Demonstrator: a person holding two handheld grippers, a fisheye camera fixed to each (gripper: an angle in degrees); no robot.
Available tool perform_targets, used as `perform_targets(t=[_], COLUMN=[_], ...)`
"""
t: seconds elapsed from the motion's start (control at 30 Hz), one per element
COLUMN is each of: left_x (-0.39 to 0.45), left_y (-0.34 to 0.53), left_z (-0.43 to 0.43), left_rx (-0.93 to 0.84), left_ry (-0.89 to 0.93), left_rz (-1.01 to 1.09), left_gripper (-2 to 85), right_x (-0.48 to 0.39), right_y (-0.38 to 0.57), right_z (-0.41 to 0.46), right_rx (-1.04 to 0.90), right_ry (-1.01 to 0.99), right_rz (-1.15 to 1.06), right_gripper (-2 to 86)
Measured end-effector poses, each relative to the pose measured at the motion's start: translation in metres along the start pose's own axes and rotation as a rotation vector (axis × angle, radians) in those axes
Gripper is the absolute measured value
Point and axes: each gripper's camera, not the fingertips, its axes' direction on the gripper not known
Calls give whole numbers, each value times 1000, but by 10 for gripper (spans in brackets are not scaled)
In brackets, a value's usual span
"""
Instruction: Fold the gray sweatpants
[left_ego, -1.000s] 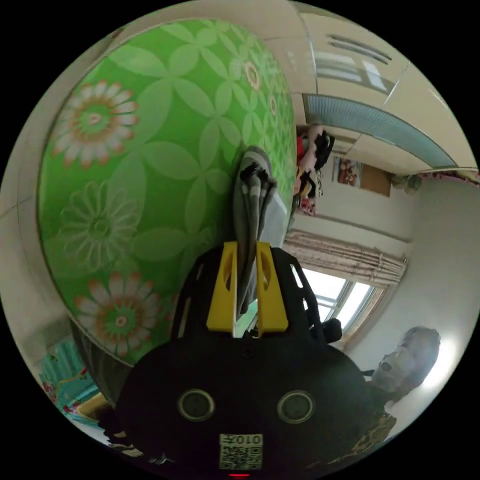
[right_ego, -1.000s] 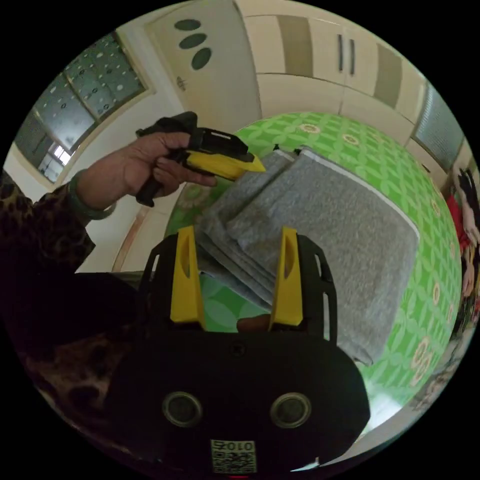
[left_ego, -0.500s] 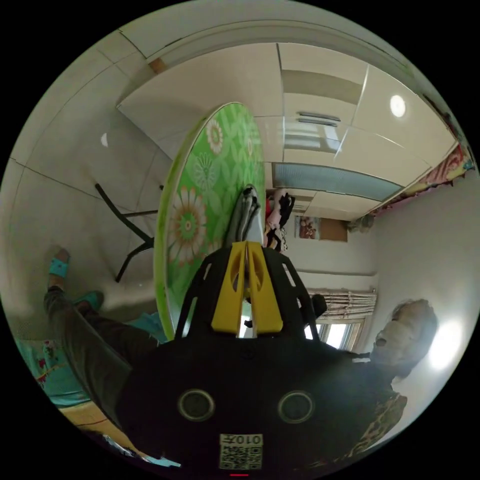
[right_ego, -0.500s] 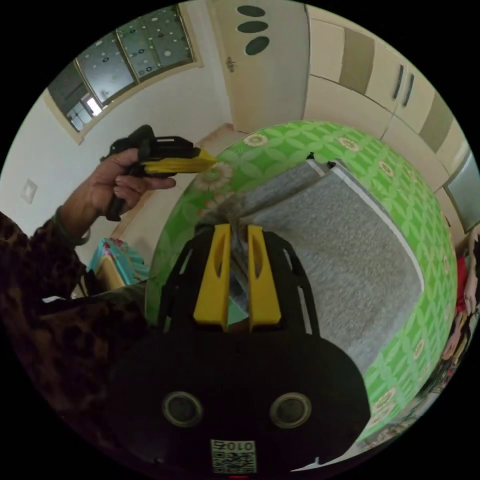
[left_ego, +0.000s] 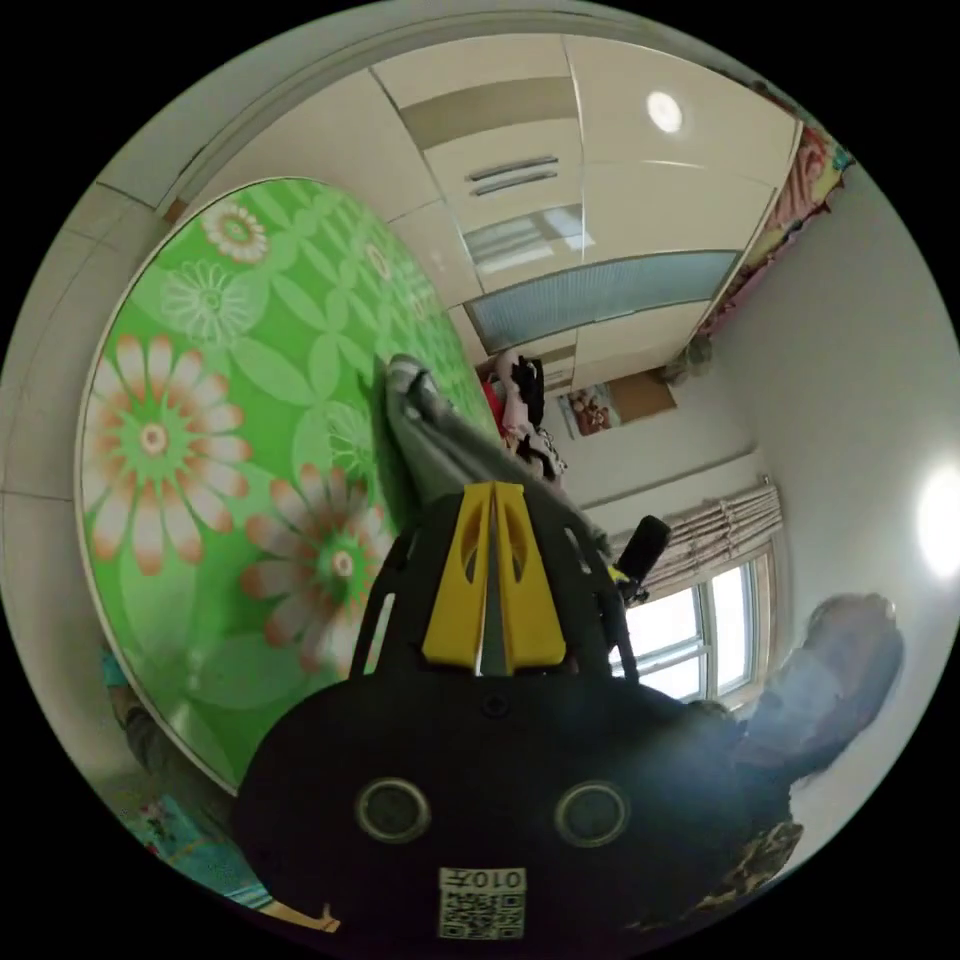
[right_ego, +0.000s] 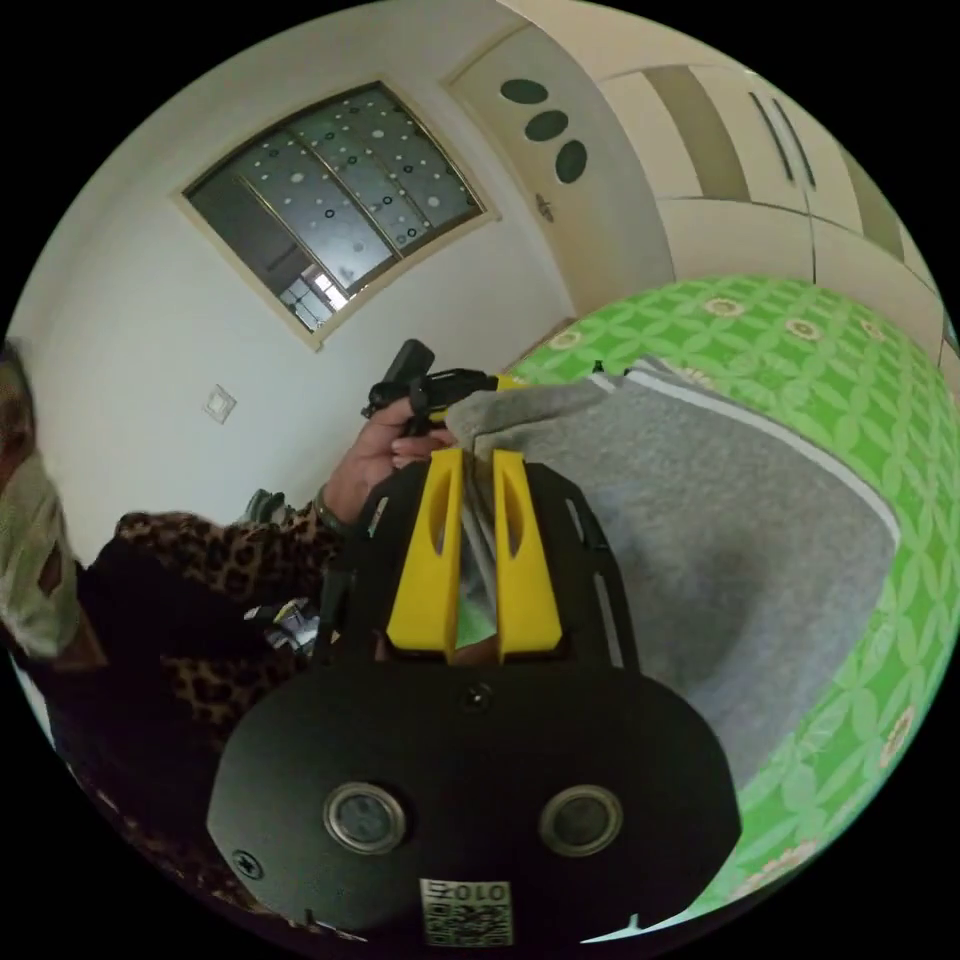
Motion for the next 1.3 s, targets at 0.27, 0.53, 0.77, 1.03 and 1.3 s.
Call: perform_targets(t=[0.27,0.53,0.77,1.03,1.3], left_x=[11,7,5,-2,-11], left_y=[111,132,150,169,179], left_z=[-82,-67,-91,-139,-144], left_rx=[131,71,109,177,184], left_ry=[-61,10,54,53,76], left_rz=[-33,-39,-38,-42,-54], left_gripper=[-1,-1,-1,-1,-2], right_x=[-14,-80,-92,-88,-64], right_y=[61,58,40,23,31], right_z=[-9,18,51,66,17], right_rx=[103,0,-40,-92,44], right_ry=[6,550,647,692,460], right_rz=[68,-56,-92,-83,17], right_gripper=[103,126,125,155,76])
